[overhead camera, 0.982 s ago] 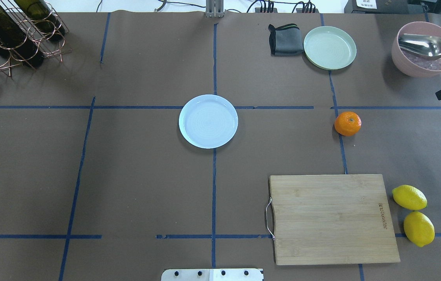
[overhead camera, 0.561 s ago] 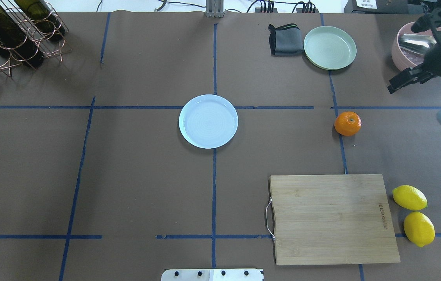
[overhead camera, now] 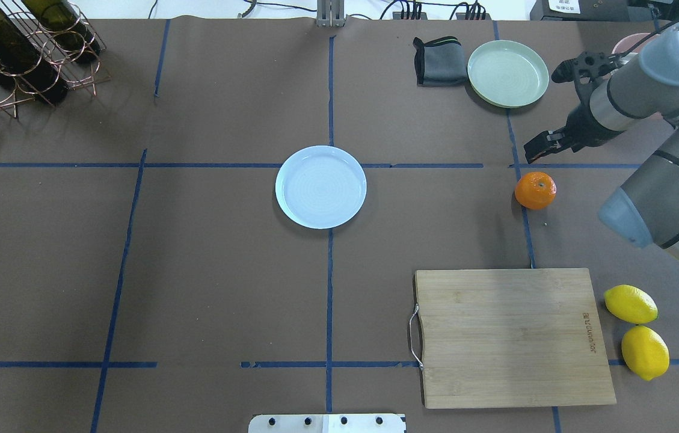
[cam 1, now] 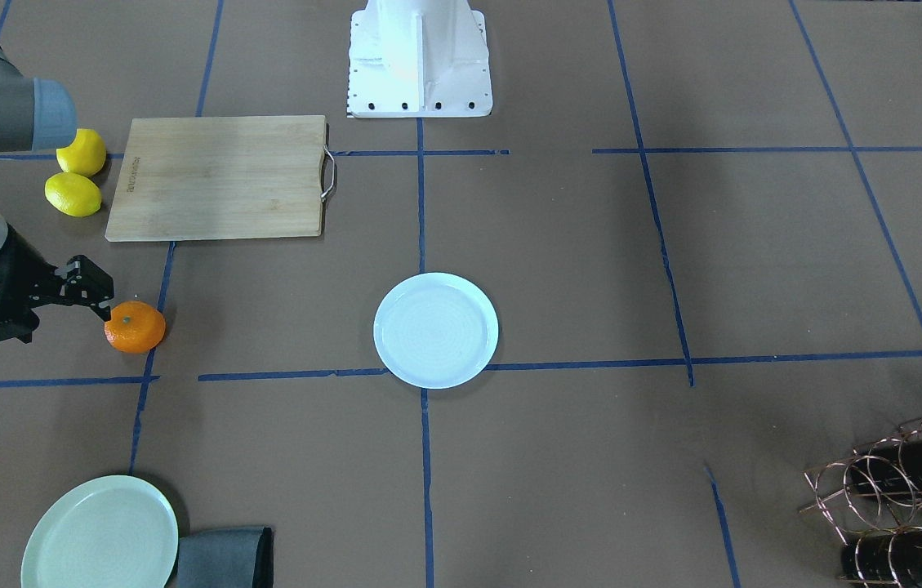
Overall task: Pick orange to plate
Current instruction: 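Move the right gripper down over the orange tangerine, then close the right gripper on the tangerine and lift it, then carry the tangerine with the right gripper over the light blue plate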
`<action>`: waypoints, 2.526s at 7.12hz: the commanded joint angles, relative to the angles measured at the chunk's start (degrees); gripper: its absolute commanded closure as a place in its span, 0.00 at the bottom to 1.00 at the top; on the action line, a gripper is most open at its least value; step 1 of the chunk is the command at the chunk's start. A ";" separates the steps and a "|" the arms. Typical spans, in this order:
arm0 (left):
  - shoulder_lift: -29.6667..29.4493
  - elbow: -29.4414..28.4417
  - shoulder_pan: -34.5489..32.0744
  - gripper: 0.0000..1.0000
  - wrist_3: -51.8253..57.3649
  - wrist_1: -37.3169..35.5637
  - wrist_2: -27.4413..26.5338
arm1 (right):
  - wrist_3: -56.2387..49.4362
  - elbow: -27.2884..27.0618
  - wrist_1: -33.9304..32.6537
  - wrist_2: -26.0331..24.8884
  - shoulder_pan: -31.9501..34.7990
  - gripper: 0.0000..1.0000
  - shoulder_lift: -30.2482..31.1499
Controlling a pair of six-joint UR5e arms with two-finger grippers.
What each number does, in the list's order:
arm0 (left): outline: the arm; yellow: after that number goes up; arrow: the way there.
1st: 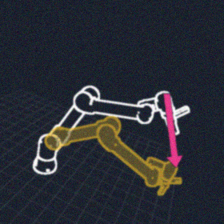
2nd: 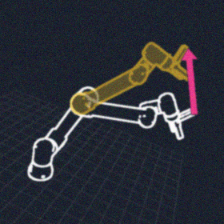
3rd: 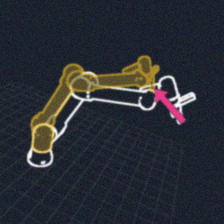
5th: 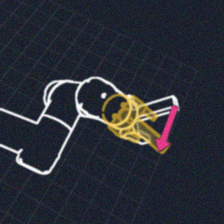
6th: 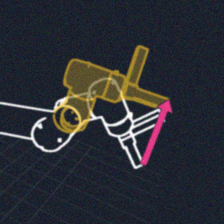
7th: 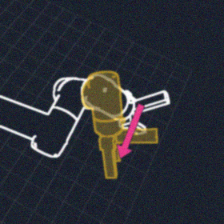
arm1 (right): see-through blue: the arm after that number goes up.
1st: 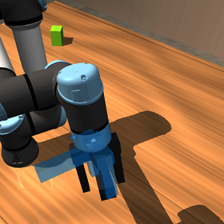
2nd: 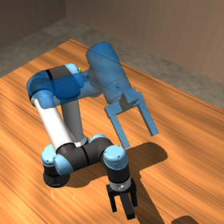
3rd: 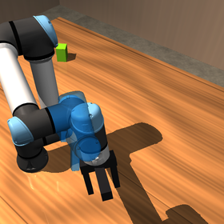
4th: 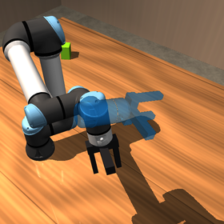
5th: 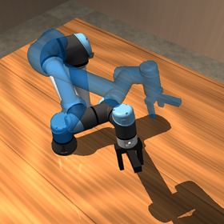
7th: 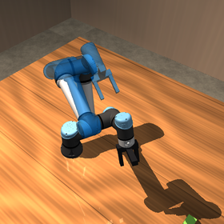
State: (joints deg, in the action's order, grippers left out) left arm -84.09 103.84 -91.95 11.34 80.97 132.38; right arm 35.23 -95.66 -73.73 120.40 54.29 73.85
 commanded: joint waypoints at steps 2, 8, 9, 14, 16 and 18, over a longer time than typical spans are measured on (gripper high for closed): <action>0.06 0.22 0.01 0.00 0.00 -0.02 0.07 | 3.09 1.96 3.86 -4.37 -3.57 0.00 0.85; 0.06 0.66 0.01 0.00 0.00 -0.02 0.07 | 3.17 4.25 3.86 -5.53 -6.65 0.00 1.47; -0.02 0.57 0.01 0.00 0.00 -0.02 0.07 | 3.17 4.34 3.86 -5.79 -7.35 0.00 1.47; 0.06 0.66 -0.07 0.00 0.00 -0.02 0.07 | 3.87 2.51 2.55 -6.23 -8.32 1.00 -1.24; 0.06 0.66 -0.07 0.00 0.00 -0.02 0.07 | 13.49 3.54 -9.77 -6.49 -11.46 1.00 -14.45; 0.06 0.74 -0.07 0.00 0.00 -0.02 0.07 | 25.26 14.29 -12.31 -10.59 -16.99 1.00 -30.26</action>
State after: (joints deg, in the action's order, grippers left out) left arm -84.03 104.53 -92.02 11.34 80.95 132.45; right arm 53.26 -87.90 -84.14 112.75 40.80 53.42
